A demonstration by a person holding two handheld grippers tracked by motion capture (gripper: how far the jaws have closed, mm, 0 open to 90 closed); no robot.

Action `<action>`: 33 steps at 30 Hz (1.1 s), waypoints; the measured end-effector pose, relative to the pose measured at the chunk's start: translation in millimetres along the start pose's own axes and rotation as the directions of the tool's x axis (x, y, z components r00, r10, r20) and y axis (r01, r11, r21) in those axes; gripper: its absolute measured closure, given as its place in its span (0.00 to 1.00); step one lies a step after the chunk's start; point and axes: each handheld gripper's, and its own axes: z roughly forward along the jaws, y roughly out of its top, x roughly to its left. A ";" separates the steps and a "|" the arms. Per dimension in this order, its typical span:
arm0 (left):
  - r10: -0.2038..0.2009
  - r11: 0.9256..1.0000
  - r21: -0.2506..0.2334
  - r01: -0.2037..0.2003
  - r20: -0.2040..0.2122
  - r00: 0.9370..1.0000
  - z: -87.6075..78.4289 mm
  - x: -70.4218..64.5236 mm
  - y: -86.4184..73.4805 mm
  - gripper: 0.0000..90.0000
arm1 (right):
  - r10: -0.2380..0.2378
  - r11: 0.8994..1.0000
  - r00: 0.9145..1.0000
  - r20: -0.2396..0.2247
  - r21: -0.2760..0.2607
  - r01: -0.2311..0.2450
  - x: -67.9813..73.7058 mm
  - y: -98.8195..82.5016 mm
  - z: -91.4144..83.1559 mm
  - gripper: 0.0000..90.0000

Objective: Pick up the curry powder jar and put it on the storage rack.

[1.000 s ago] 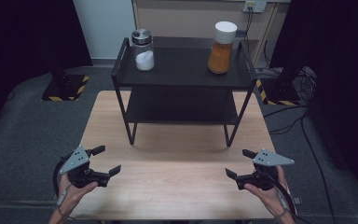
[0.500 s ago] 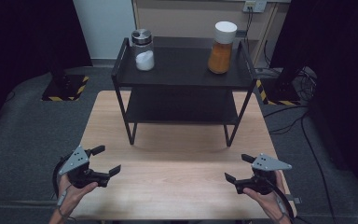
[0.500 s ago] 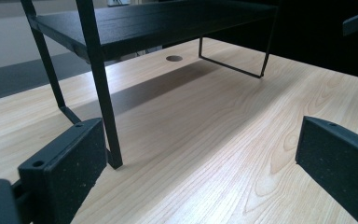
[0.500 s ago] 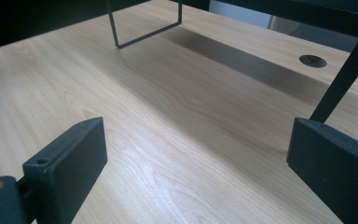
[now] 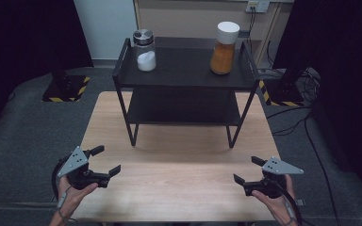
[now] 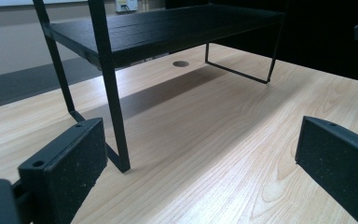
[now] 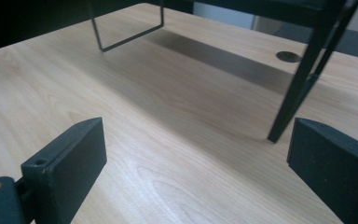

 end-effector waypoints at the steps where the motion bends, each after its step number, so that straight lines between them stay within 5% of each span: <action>1: -0.001 1.000 -0.002 0.001 -0.004 1.000 -0.4 -0.2 -0.2 0.01 | 0.004 1.000 1.000 0.006 -0.005 -0.004 -0.4 -1.3 -1.7 0.05; 13: -0.014 1.000 -0.018 0.014 -0.028 1.000 -3.8 1.0 -2.7 0.01 | 0.125 0.987 0.991 0.041 -0.108 -0.120 -8.8 -33.8 -34.2 0.05; 33: -0.066 0.995 -0.079 0.064 -0.024 0.998 -5.0 6.2 -9.3 0.01 | 0.129 0.982 0.990 0.049 -0.143 -0.121 -11.1 -38.9 -29.7 0.01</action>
